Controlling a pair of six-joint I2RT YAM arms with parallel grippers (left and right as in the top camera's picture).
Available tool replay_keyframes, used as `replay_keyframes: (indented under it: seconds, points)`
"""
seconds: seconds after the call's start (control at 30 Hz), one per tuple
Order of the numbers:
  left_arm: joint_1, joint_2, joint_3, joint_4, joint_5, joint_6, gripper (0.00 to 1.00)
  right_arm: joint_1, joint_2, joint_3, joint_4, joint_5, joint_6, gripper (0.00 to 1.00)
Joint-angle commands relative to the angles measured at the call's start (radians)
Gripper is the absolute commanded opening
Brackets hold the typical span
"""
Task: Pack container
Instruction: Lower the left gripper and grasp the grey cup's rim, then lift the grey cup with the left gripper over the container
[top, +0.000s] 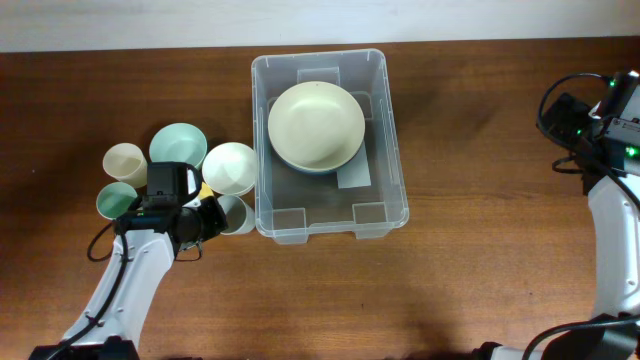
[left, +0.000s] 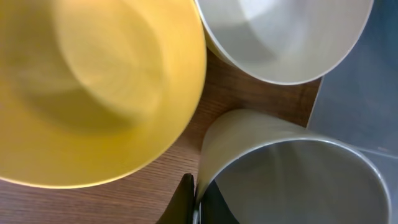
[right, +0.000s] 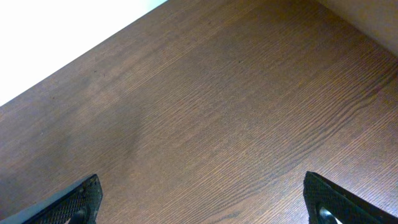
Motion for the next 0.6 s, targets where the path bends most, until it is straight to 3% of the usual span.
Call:
replay_keyframes:
  seconds: [0.0, 0.33, 0.57]
  points:
    - [-0.004, 0.006, 0.016, 0.007, 0.007, 0.004, 0.01, -0.002, -0.006, 0.01, 0.002, 0.009, 0.0, 0.99]
    - [-0.003, -0.029, 0.103, 0.018, -0.003, 0.05, 0.01, -0.002, -0.006, 0.01, 0.002, 0.009, 0.0, 0.99]
    - [-0.004, -0.088, 0.285, -0.074, -0.13, 0.06, 0.01, -0.002, -0.006, 0.01, 0.002, 0.009, 0.0, 0.99]
